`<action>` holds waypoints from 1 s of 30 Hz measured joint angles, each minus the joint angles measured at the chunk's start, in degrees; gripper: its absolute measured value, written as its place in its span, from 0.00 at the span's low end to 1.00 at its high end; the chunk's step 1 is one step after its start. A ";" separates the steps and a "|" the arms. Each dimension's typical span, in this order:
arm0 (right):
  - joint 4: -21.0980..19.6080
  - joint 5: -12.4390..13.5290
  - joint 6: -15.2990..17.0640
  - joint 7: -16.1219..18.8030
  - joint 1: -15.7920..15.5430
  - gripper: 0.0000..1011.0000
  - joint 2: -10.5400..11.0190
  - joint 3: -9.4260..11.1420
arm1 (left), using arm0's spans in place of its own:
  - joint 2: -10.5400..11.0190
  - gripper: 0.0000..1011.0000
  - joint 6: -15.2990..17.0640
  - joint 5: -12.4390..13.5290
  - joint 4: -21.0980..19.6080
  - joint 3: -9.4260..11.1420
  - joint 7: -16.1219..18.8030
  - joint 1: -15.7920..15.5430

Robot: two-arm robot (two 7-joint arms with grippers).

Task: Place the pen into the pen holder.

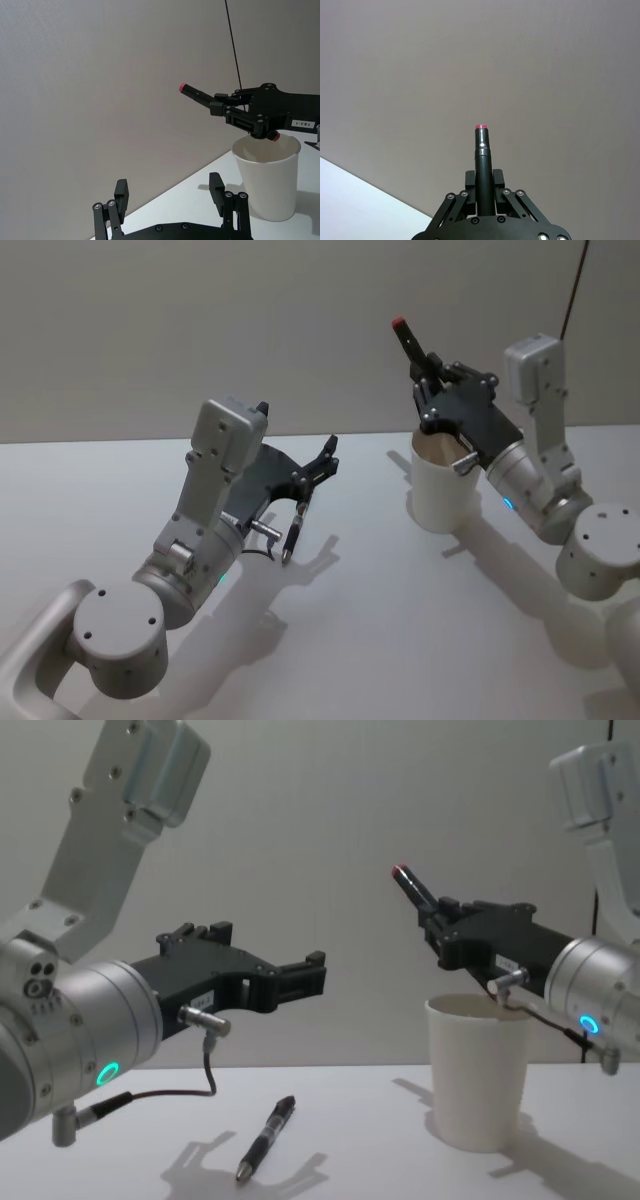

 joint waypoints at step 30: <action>0.38 1.08 -0.37 0.59 -0.01 0.99 -0.20 -0.27 | 0.00 0.99 0.00 0.00 0.00 0.00 0.00 0.00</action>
